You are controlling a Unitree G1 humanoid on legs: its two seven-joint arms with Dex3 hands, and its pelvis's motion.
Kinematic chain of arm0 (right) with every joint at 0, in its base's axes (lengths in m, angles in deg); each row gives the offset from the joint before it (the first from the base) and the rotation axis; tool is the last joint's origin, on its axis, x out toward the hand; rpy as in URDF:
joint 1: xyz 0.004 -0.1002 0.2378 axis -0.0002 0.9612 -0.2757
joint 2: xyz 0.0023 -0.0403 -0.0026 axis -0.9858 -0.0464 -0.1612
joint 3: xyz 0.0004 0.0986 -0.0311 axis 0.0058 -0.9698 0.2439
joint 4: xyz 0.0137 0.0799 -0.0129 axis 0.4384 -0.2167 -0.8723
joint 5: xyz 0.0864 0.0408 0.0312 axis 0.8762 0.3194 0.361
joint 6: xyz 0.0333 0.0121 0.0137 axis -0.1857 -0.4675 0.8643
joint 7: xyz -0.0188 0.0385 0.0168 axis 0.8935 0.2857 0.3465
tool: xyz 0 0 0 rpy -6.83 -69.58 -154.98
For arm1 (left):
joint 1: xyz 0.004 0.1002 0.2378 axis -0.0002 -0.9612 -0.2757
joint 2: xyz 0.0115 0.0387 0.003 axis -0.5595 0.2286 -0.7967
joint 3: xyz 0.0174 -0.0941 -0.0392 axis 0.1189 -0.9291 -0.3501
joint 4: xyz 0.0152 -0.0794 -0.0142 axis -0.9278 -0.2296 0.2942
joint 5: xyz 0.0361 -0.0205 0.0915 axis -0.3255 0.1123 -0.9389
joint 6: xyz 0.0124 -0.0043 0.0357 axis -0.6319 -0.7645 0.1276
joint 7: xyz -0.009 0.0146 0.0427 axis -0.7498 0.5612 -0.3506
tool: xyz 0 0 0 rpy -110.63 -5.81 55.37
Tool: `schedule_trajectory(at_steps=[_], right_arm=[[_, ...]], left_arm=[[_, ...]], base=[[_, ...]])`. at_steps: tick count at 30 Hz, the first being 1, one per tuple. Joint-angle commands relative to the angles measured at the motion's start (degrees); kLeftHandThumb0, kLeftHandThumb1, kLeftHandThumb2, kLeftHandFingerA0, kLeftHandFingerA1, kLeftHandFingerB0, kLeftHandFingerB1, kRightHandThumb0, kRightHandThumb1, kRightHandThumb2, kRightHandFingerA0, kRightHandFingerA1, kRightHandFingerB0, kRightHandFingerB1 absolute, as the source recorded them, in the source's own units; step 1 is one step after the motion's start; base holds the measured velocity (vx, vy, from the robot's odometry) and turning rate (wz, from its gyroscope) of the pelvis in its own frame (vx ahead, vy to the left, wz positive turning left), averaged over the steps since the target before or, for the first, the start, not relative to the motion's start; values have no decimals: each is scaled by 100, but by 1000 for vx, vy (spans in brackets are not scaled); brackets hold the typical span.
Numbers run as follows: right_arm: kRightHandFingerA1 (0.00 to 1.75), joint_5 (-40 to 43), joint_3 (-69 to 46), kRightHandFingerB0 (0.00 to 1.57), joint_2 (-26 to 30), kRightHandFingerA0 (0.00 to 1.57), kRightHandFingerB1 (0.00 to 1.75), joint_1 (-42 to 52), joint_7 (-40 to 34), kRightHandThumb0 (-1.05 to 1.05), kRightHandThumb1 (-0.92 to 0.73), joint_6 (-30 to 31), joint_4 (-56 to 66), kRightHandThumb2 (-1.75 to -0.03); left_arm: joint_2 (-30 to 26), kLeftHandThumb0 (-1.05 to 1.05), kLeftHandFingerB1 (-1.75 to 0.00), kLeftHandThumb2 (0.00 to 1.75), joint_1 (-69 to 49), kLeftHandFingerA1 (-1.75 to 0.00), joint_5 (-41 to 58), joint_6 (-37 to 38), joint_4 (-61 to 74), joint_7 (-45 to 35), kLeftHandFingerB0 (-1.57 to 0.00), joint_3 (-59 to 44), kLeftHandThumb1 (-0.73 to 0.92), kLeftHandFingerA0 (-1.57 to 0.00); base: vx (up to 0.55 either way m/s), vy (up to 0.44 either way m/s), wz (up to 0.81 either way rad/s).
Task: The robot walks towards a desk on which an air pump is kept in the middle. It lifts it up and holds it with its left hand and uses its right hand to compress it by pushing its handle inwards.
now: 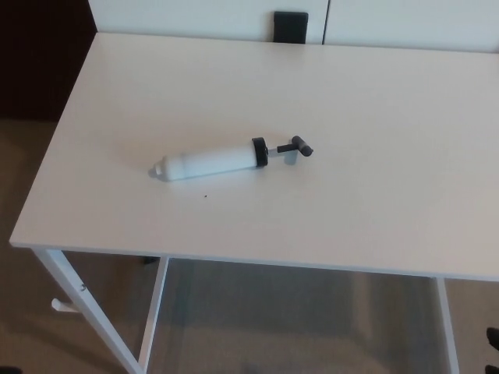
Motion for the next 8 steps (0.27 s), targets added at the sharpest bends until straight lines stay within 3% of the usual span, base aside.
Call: schedule_trajectory(at_steps=[1,2,8], right_arm=[[45,-538,25,1,349,2,43,-584,-414,0,-48,387,-1164,-98],[32,-555,34,10,365,10,29,-600,-418,-3,-65,374,-1207,-67],[32,-563,29,9,384,9,28,-666,-408,-3,-65,267,-1358,-67]], left_arm=[[-26,-27,-33,60,522,-39,-281,-161,-1086,764,-38,208,64,-50],[-28,-29,-34,59,539,-38,-281,-81,-1118,776,-39,245,62,-47],[-50,-19,-33,59,628,-38,-253,160,-1305,793,-39,387,62,-48]], base=[[0,0,0],[0,0,0],[0,0,0]])
